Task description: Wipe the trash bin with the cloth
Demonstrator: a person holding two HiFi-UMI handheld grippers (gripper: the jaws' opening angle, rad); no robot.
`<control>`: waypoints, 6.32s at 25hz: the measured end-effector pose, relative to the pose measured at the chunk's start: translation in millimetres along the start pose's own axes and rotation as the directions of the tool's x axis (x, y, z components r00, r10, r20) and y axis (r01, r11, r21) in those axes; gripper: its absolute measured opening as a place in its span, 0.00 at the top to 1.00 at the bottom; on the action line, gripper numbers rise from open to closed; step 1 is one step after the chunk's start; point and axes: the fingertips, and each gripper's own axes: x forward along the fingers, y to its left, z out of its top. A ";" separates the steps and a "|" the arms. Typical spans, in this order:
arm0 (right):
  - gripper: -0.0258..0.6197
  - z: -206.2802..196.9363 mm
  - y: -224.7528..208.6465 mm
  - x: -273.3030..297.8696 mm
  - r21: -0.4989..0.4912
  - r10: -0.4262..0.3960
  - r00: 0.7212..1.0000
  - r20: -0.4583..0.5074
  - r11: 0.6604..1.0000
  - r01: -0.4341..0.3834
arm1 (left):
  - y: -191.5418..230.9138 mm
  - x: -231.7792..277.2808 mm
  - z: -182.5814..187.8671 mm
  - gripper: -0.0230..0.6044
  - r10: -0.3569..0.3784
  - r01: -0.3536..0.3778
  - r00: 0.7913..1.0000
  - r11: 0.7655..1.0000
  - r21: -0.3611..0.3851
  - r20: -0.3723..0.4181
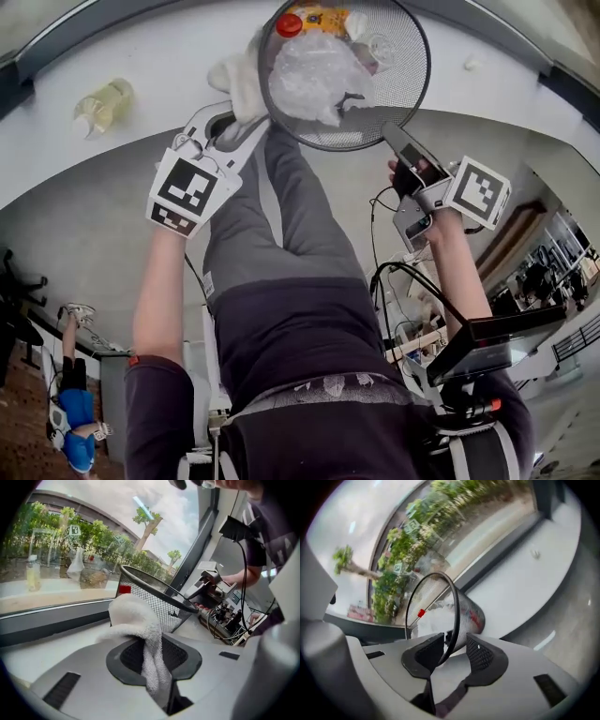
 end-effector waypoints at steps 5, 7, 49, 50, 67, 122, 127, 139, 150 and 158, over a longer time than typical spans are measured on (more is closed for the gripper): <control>0.76 89.1 14.4 -3.4 -0.423 -0.049 0.993 0.109 0.902 0.091 | 34.0 -14.2 28.9 0.86 0.096 -0.096 0.993 0.995 0.001 0.075; 0.76 106.1 7.2 4.6 -0.476 -0.122 0.989 0.088 0.867 0.149 | 45.8 -15.2 49.4 0.86 0.122 -0.125 0.987 0.992 0.025 0.106; 0.87 -3.1 45.2 15.0 0.149 0.021 1.000 0.017 0.989 -0.024 | 47.5 -65.1 6.9 0.86 0.179 -0.179 0.984 0.984 0.017 0.022; 0.87 -7.5 49.4 10.1 0.252 0.061 0.997 0.046 0.965 -0.071 | 40.2 -68.6 9.3 0.86 0.175 -0.175 0.984 0.984 0.009 0.024; 0.83 1.1 22.4 -78.0 0.220 0.126 0.992 0.023 0.967 -0.128 | 74.9 -47.3 11.4 0.86 0.329 -0.345 0.938 0.908 -0.237 -0.105; 0.96 -121.0 46.8 -428.0 -0.570 0.574 0.573 0.585 0.794 -0.214 | -432.2 -76.5 231.8 0.97 -0.367 0.312 0.929 0.702 0.640 -0.050; 0.96 -133.5 47.2 -420.4 -0.491 0.468 0.606 0.643 0.860 -0.142 | -436.1 -86.0 220.4 0.97 -0.412 0.370 0.907 0.680 0.633 -0.088; 0.96 -252.8 52.9 -408.6 -0.244 0.129 0.601 0.789 0.963 0.114 | -463.9 -128.1 143.3 0.97 -0.633 0.608 0.747 0.528 0.593 -0.202; 0.96 -354.0 3.4 -499.8 -0.043 -0.041 0.423 0.905 0.981 0.187 | -612.0 -128.3 104.8 0.97 -0.738 0.729 0.570 0.251 0.637 -0.362; 0.96 -435.0 -91.9 -558.4 -0.006 -0.032 0.314 0.949 0.993 0.120 | -722.0 -110.6 47.5 0.97 -0.689 0.706 0.593 0.196 0.681 -0.416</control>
